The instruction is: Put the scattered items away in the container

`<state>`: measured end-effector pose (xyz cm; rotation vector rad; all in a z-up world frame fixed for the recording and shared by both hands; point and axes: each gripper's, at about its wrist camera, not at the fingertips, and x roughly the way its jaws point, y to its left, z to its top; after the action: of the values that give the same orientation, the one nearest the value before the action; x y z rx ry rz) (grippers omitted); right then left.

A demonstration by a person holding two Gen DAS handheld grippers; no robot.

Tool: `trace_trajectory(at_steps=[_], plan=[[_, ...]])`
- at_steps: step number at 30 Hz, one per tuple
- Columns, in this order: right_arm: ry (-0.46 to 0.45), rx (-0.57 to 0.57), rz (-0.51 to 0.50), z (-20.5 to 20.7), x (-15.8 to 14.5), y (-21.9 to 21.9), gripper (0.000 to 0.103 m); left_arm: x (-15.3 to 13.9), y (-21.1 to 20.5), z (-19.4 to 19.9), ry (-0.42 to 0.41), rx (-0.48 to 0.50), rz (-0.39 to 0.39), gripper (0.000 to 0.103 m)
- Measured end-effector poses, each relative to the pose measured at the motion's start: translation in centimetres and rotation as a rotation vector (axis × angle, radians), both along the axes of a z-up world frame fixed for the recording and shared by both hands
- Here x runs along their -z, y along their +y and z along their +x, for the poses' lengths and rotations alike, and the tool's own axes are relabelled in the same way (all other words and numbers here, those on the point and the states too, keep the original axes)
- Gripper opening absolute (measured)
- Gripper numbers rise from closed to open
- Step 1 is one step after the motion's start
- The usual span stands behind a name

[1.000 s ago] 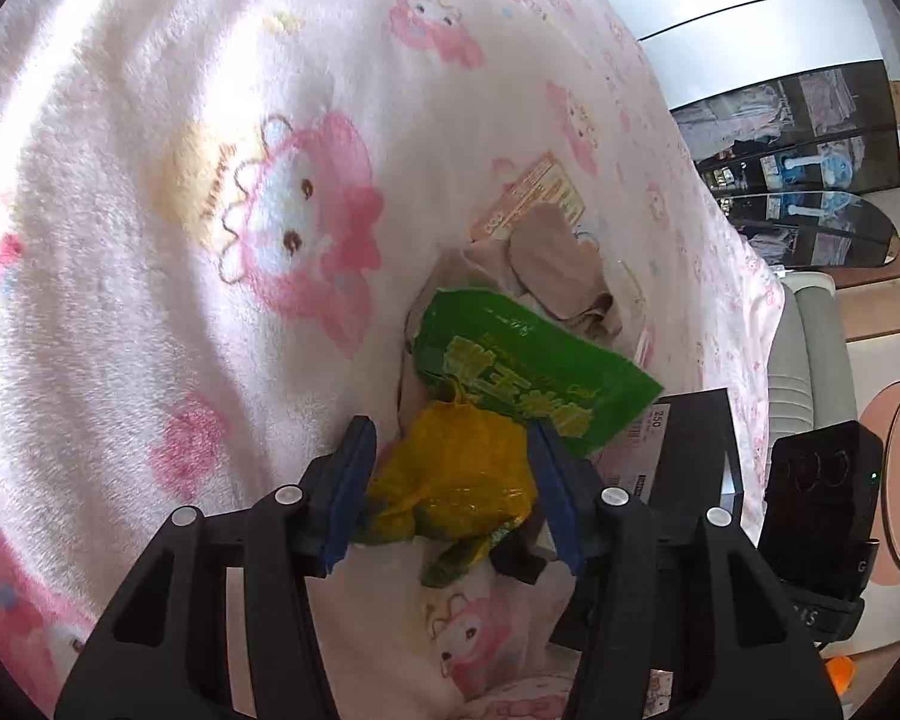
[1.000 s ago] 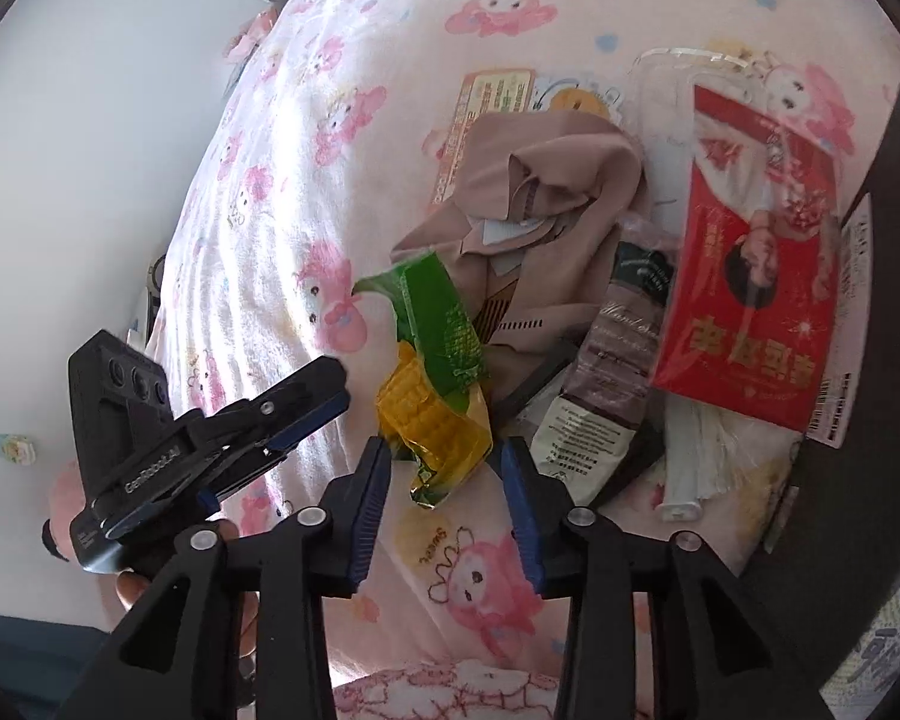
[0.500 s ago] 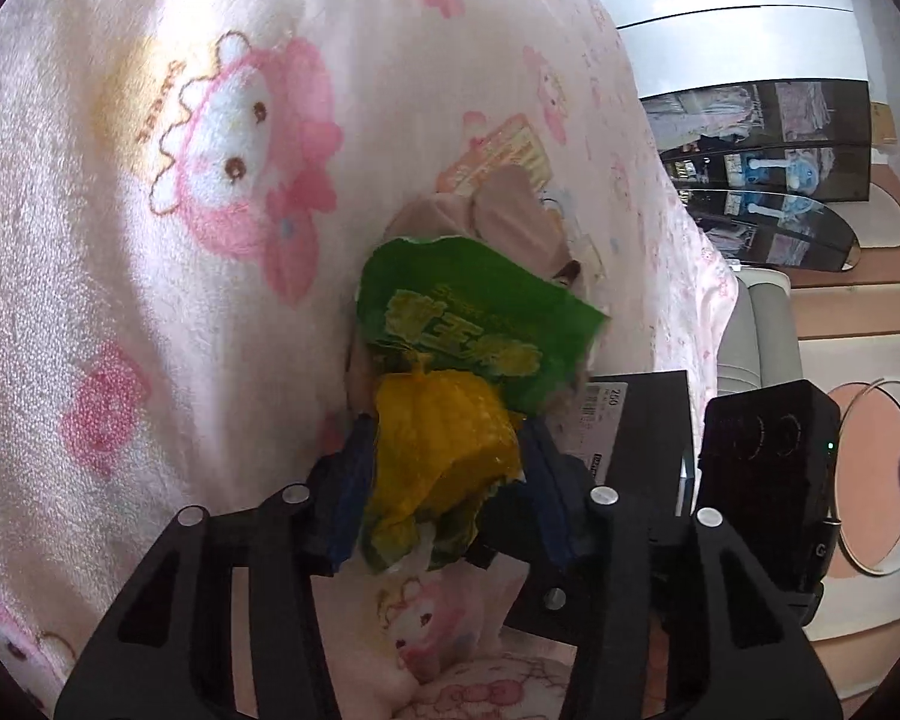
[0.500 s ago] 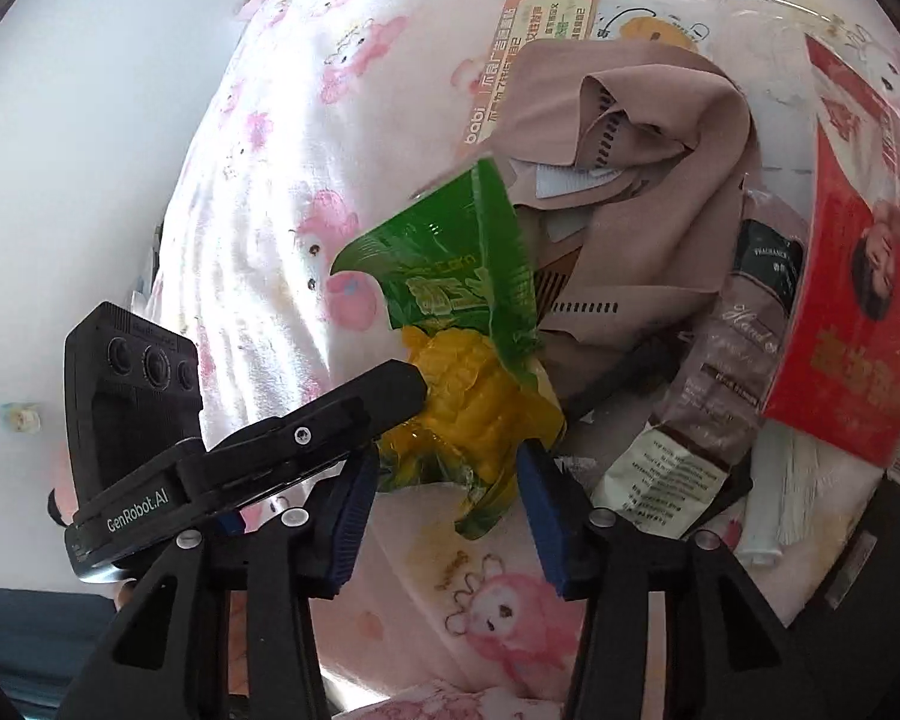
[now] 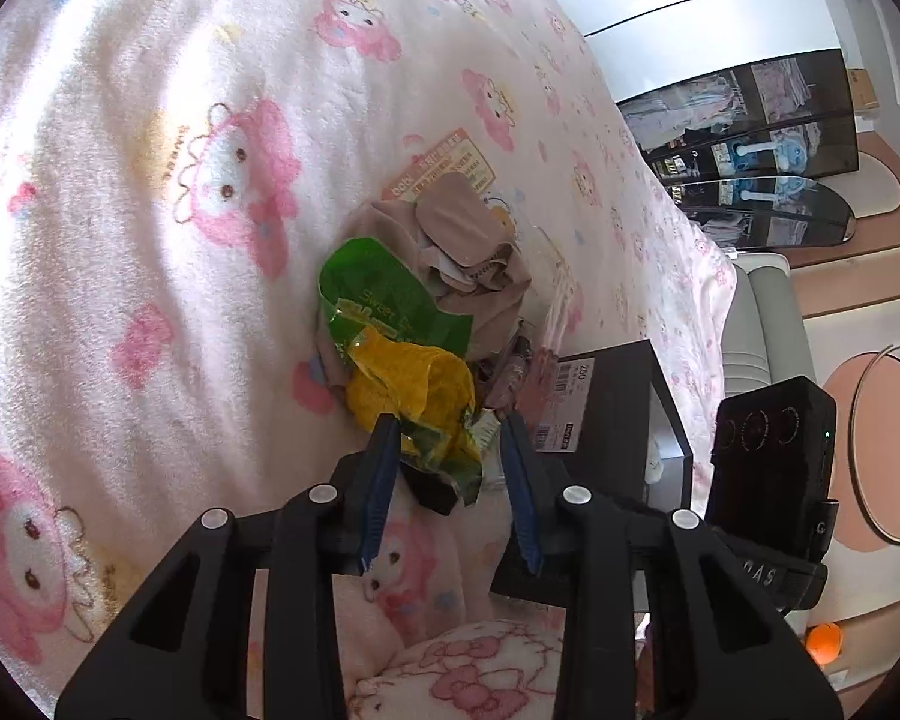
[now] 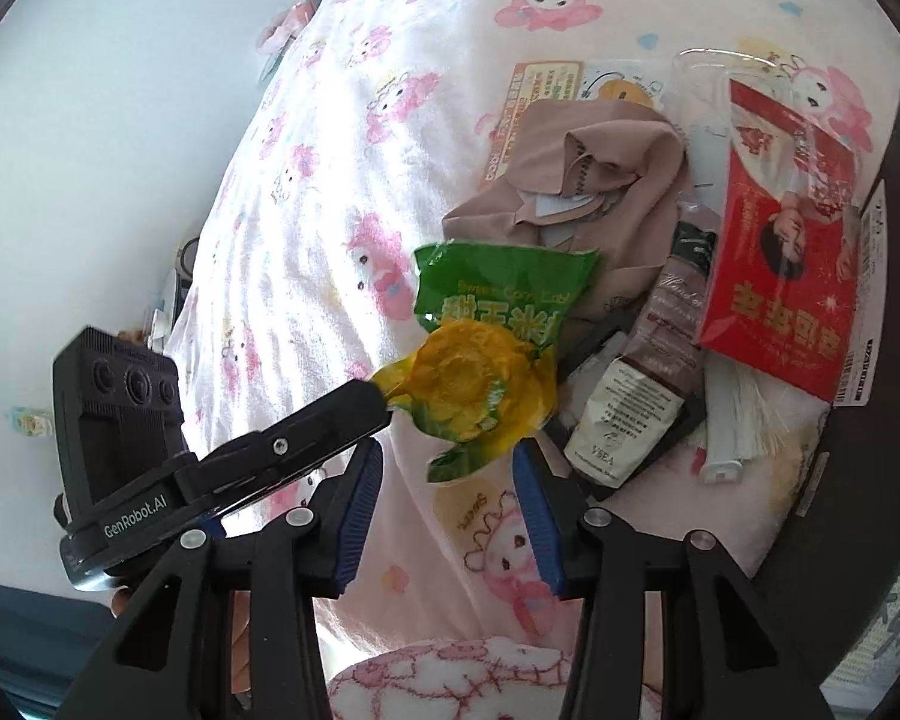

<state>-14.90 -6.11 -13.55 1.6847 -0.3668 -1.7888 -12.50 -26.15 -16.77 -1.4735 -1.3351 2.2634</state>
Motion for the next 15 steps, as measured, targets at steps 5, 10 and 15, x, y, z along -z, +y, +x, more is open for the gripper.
trace_trajectory(at_steps=[5,10,15], plan=[[-0.039,0.056,-0.007,-1.8,0.9,0.8,0.042,2.8,-2.1,0.4,-0.052,-0.068,0.091,0.06],[-0.104,0.005,0.011,-2.3,3.2,0.0,0.042,4.5,-3.6,-0.5,-0.071,-0.114,0.075,0.061],[-0.089,-0.095,0.074,-2.5,4.4,-1.6,0.044,5.8,-3.8,-2.8,-0.067,-0.036,0.083,0.062]])
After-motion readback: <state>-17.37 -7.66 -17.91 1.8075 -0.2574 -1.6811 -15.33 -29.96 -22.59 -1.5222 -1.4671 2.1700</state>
